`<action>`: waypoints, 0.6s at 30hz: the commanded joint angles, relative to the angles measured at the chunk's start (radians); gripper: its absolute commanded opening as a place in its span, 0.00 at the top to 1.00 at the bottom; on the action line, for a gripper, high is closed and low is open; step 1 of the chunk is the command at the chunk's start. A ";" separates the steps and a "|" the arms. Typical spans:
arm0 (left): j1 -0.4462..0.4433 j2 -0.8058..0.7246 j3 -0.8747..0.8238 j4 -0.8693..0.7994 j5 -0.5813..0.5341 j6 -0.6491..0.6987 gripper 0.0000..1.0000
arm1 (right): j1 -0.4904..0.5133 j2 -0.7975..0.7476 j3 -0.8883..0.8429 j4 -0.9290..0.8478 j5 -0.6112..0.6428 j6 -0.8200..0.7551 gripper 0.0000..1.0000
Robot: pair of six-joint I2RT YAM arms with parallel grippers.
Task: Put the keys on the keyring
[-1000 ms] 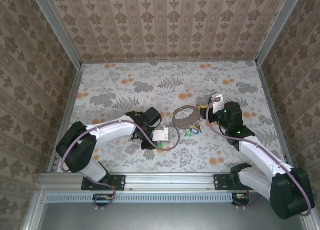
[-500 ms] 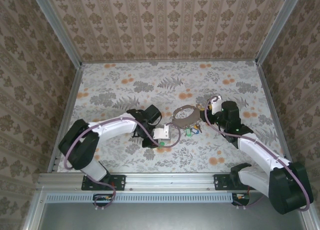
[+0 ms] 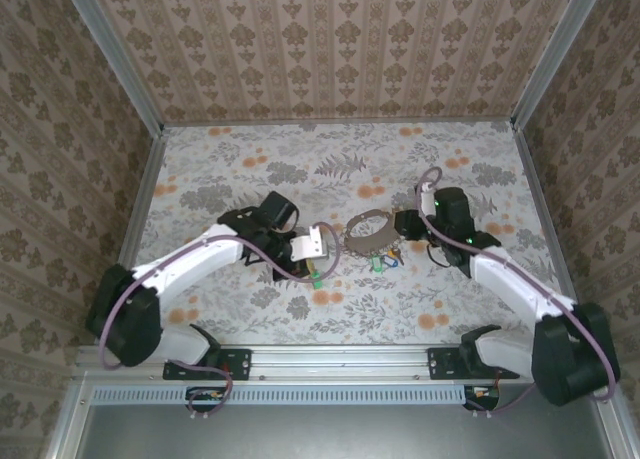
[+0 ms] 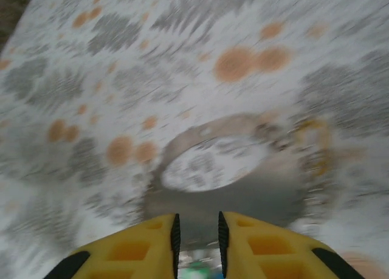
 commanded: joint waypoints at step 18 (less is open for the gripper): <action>0.039 -0.017 -0.053 -0.032 0.051 -0.010 1.00 | 0.390 0.509 0.096 0.295 -0.545 0.722 0.86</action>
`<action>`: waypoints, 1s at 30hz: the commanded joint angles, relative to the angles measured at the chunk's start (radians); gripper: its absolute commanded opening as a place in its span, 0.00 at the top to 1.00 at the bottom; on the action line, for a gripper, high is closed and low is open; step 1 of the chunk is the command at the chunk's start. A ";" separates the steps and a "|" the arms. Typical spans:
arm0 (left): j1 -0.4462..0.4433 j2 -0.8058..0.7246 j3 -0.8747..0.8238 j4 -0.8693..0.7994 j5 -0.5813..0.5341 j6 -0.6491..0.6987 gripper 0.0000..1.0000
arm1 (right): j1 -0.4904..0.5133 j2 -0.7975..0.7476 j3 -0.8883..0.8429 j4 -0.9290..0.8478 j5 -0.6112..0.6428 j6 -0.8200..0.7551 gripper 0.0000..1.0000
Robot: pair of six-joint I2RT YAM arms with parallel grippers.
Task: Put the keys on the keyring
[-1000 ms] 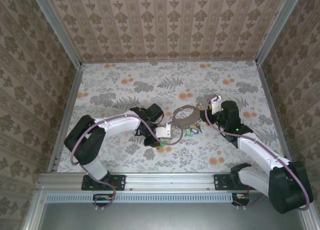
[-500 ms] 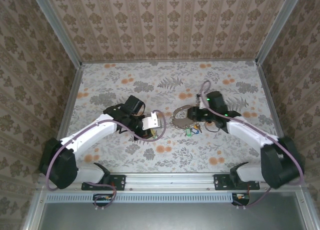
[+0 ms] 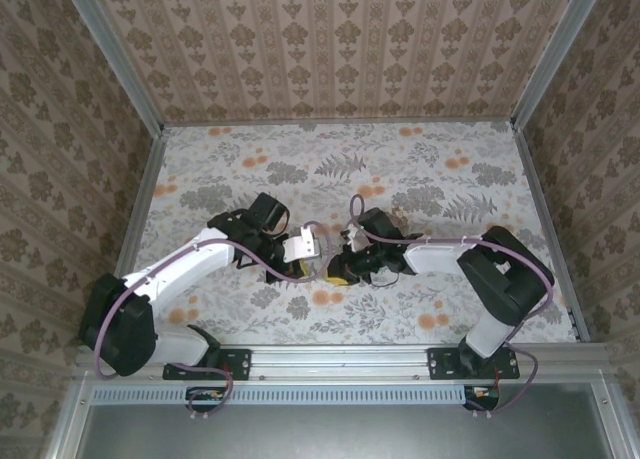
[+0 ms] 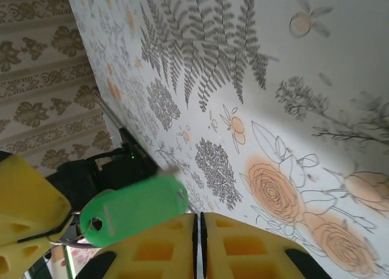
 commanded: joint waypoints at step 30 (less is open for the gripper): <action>-0.155 0.312 0.097 0.016 -0.064 0.083 1.00 | -0.109 0.276 0.208 0.025 0.058 0.103 0.86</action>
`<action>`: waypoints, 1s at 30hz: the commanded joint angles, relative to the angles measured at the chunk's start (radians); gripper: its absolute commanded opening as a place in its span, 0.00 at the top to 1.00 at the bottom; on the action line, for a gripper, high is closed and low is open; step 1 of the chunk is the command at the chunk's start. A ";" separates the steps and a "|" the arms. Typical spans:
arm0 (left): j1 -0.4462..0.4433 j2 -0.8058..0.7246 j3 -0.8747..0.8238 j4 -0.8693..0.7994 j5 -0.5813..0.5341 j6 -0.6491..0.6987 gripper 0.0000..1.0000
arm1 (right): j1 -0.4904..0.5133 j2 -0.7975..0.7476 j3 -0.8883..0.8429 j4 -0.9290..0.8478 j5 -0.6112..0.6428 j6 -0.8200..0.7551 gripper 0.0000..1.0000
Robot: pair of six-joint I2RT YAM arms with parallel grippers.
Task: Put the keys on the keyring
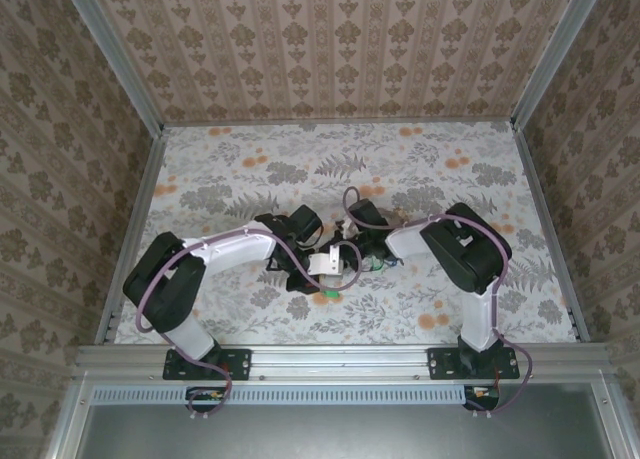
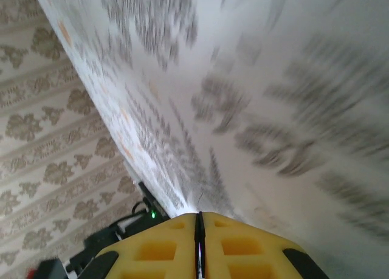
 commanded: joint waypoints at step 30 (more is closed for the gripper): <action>-0.001 0.154 0.211 -0.095 0.003 0.074 0.71 | -0.391 -0.395 0.029 -0.586 0.439 -0.577 0.79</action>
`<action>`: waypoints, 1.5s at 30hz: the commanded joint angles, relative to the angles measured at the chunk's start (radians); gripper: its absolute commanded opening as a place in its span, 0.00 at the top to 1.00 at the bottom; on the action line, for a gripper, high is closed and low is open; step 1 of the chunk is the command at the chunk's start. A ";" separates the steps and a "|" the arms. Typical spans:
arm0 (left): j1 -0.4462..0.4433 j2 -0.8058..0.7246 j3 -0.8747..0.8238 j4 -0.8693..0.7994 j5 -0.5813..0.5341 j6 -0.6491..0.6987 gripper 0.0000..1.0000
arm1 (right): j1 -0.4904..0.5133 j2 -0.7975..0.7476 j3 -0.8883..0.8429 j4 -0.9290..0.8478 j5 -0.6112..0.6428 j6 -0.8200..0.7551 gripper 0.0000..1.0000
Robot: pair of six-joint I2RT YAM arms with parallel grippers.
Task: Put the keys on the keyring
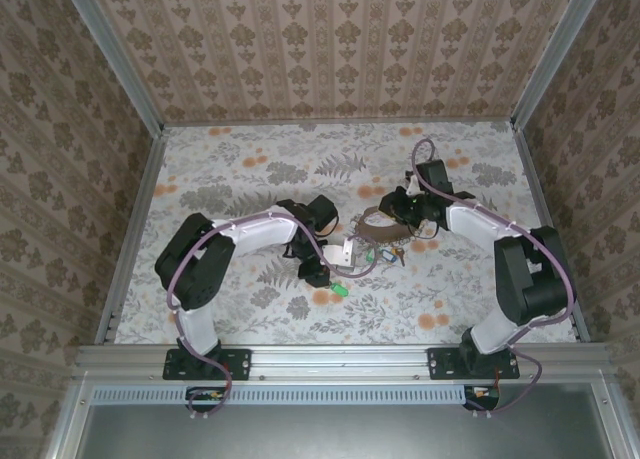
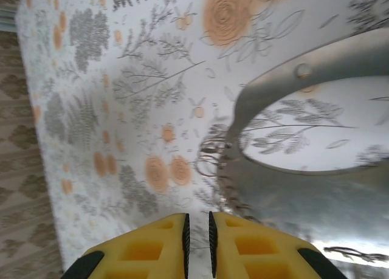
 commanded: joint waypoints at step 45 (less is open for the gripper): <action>0.553 -0.765 -0.498 0.523 0.017 -0.664 0.50 | -0.025 0.059 0.203 -0.595 0.496 -0.688 0.65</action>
